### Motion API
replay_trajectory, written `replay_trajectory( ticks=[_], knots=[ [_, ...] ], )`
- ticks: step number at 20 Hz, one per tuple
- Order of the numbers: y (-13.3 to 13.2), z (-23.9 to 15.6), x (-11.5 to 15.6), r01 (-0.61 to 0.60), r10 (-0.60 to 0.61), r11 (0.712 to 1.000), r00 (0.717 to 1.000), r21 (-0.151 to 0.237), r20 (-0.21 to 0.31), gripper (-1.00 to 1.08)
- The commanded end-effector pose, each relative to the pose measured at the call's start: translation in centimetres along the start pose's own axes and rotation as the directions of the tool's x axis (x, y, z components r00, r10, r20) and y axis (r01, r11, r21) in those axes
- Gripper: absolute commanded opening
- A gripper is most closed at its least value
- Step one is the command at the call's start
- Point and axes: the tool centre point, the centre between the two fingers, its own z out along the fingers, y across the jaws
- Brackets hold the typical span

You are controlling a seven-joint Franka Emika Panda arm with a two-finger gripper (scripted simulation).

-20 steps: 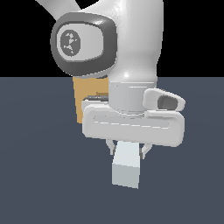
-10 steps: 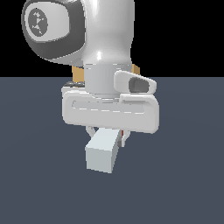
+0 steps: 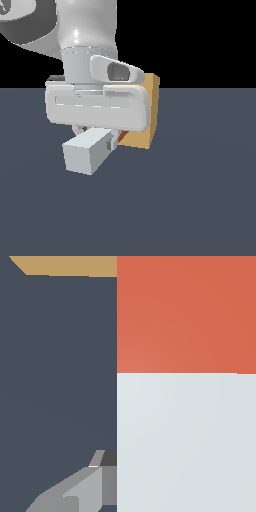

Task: Insert the peg into the horizontal hole in a box.

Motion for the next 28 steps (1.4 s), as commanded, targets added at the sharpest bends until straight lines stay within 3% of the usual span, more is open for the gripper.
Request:
replay_trajectory(
  ticks=[1,9,28],
  knots=[
    [-0.9,-0.9,0.0,-0.011,0.011,1.0,1.0,-0.005,-0.001,-1.0],
    [-2.7,-2.0,0.1,-0.028,0.028,1.0,1.0,-0.005,-0.001,-1.0],
    [-2.8,-2.1,0.9,-0.028,0.028,1.0,1.0,-0.004,0.0,-1.0]
  ],
)
